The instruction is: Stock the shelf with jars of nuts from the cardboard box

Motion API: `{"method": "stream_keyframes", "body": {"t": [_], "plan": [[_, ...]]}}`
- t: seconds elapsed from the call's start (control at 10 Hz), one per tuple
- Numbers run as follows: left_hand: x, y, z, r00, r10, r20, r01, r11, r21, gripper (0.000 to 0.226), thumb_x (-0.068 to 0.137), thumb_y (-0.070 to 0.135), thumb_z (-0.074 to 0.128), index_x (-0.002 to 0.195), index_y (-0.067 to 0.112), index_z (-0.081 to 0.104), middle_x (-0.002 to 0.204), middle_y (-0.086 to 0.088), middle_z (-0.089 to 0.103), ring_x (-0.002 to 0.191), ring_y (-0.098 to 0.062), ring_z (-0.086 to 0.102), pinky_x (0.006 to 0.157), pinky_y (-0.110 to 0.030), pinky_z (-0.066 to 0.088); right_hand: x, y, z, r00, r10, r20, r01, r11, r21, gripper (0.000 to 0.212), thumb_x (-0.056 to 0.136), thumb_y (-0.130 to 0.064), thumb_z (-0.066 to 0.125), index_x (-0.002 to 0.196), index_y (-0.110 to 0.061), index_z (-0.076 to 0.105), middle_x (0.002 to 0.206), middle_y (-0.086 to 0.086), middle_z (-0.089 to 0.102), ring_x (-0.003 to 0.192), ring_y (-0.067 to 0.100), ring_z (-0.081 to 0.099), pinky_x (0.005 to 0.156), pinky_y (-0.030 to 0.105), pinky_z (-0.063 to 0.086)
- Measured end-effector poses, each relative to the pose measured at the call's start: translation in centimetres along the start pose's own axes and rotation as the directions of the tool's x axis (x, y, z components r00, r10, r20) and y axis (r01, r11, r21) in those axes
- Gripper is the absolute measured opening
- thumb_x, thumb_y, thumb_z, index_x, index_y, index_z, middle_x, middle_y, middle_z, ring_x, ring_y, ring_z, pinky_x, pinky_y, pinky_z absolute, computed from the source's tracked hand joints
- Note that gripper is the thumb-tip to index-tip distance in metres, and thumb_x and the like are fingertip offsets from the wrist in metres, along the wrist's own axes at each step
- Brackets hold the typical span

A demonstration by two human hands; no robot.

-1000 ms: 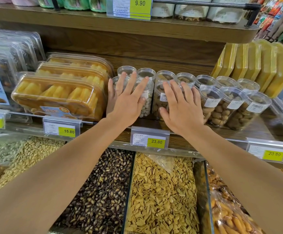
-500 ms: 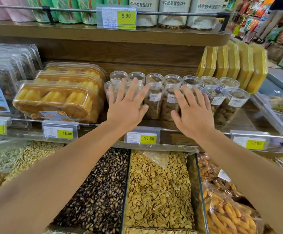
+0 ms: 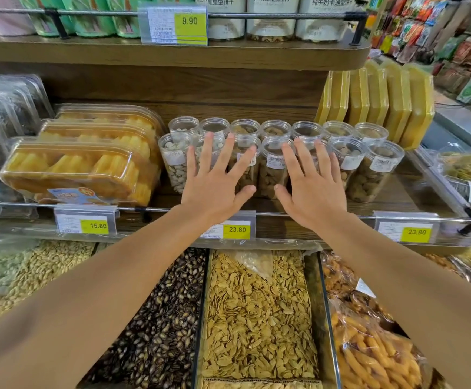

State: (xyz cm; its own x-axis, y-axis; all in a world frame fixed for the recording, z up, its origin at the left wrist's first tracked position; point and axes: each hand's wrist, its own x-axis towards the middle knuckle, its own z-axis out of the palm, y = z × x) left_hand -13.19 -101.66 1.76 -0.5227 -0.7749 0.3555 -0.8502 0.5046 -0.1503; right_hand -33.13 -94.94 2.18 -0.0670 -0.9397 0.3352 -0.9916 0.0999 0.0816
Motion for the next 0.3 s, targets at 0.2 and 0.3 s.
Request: {"method": "stream_keyframes", "body": {"t": [0.2,0.3], "plan": [[-1.8,-0.7,-3.3,1.0,-0.003,-0.018,0.0,0.991,-0.131,0.067,0.095,0.062,0.026,0.153,0.039,0.001,0.164,-0.003,0.0,0.149,-0.03,-0.009,0.119,-0.054,-0.001,-1.4,-0.5,-3.3,1.0,-0.006,-0.03,0.008,0.998,0.056,0.073,0.094,-0.051,0.039,0.154,-0.029,0.005,0.163,0.002,0.008,0.15,0.031,-0.001,0.12,0.05,0.002],[-4.4,-1.3,-5.3,0.998,0.015,-0.065,-0.024,0.988,-0.149,0.068,0.093,0.059,0.034,0.153,0.033,0.014,0.163,-0.004,0.009,0.15,-0.027,-0.003,0.12,-0.053,0.005,-3.2,-1.6,-5.5,0.998,-0.026,-0.058,0.03,0.997,0.068,0.07,0.094,-0.047,0.042,0.153,-0.026,0.012,0.162,0.004,0.015,0.149,0.031,0.003,0.121,0.049,0.005]]}}
